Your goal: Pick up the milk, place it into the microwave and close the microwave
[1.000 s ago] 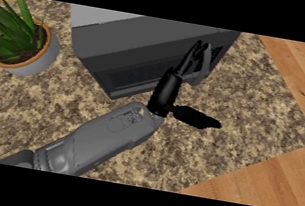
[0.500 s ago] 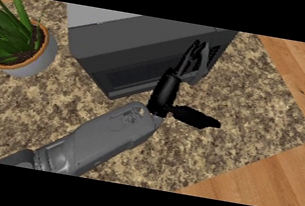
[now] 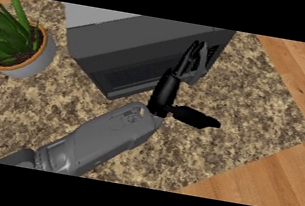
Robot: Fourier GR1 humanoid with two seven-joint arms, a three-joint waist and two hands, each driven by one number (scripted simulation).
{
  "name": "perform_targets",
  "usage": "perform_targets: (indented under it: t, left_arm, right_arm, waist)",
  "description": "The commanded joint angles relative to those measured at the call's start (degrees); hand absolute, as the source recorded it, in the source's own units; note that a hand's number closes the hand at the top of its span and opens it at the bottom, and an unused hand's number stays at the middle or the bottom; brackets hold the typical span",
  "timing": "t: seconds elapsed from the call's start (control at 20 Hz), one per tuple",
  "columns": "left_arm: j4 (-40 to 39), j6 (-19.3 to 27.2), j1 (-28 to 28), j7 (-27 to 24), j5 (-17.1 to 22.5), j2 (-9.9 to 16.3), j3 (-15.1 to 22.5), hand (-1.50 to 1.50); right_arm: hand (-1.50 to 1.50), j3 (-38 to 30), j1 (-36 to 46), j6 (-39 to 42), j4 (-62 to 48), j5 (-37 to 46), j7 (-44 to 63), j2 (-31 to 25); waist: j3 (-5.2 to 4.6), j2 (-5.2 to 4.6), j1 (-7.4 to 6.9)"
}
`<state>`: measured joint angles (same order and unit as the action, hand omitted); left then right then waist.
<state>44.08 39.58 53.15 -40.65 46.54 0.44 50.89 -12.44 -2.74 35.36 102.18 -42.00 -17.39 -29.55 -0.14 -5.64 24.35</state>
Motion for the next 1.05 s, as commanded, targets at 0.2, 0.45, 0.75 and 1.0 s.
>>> perform_targets:
  t: [0.2, 0.45, 0.75, 1.0]
  left_arm:
    - [-3.50, -0.37, 2.30, 3.61, 5.18, -0.42, -2.47, -1.50]
    - [-9.32, -0.49, 4.83, 5.08, 1.50, 0.57, 1.36, -1.50]
    - [-13.79, 4.37, 5.97, 7.16, -0.86, 4.96, 2.68, -1.50]
    - [-15.08, 5.41, 7.21, 8.70, -1.02, 3.73, 3.46, -1.50]
  right_arm:
    - [-1.50, 0.28, 0.66, -0.02, 0.24, -1.80, 1.10, -0.55]
    - [-1.50, -0.04, 0.46, 0.33, 0.00, -2.54, 1.70, -1.36]
    - [-1.50, -1.09, 0.54, -0.70, 0.57, -3.39, 2.45, -2.20]
    - [-1.50, -1.72, -0.05, -0.96, 0.95, -3.85, 2.80, -2.64]
  waist:
    - [0.00, -0.48, -0.11]
    - [0.72, -0.40, -0.30]
    - [0.85, 0.58, -3.16]
    - [0.81, 0.67, -3.67]
